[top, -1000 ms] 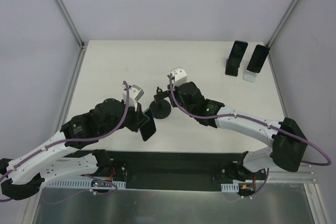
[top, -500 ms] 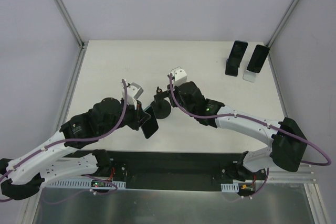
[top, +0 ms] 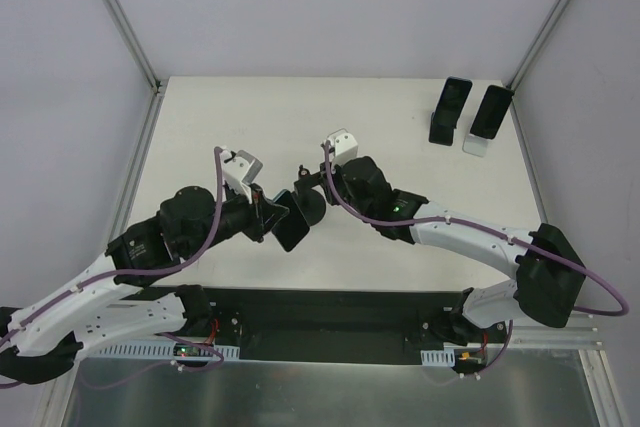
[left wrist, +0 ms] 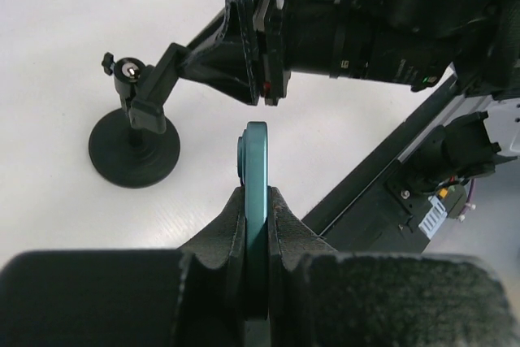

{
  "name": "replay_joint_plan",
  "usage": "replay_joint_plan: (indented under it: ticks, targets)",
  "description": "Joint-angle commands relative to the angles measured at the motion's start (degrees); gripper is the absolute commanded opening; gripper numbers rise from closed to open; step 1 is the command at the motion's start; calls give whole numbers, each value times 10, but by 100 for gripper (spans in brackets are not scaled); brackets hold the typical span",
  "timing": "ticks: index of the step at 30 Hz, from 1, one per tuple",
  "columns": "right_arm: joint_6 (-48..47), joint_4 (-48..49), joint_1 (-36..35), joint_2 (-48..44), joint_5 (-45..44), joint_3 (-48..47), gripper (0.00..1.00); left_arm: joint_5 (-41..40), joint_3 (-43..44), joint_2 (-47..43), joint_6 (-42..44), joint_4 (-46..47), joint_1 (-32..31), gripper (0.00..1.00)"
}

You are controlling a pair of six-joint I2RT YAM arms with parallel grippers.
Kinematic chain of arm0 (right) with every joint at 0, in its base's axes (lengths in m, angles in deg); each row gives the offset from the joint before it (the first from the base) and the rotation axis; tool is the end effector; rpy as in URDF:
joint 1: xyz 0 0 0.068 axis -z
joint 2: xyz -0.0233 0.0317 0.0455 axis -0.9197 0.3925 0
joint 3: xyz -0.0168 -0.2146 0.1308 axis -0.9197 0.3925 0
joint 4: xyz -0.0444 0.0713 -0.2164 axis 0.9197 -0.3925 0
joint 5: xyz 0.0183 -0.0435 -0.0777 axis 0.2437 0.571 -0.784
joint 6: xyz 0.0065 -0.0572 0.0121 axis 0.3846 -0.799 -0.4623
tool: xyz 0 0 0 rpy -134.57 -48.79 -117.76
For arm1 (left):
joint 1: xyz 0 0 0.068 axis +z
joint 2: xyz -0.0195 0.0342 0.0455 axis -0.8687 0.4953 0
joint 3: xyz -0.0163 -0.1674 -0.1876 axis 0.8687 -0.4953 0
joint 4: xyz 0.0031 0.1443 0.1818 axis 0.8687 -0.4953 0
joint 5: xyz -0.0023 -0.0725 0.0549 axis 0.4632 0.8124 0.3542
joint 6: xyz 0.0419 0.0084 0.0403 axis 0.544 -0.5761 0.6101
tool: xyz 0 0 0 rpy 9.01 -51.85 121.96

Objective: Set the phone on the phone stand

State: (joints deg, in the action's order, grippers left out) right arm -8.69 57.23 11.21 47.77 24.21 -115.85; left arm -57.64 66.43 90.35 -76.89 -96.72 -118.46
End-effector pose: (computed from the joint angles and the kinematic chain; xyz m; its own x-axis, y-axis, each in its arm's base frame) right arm 0.1846 0.2475 0.2841 -0.1082 -0.2934 -0.9498 -0.6337 0.7566 -0.1615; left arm 0.0778 -0.1135 0.3629 -0.3523 -0.0881 -0.9317 0.6849 0.6542 -0.3208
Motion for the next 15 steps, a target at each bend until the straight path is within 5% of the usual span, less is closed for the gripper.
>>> replay_joint_plan:
  ticks: [1,6,10,15]
  targets:
    - [6,38,9,-9,14,7,25,-26,3,-11,10,66,-1,0]
    - [2,60,10,-9,27,16,20,-30,-1,-8,10,73,-1,0]
    - [-24,70,10,-9,44,13,1,11,-38,-1,41,130,-1,0]
    - [-101,70,37,-15,171,14,1,127,-69,29,178,252,-1,0]
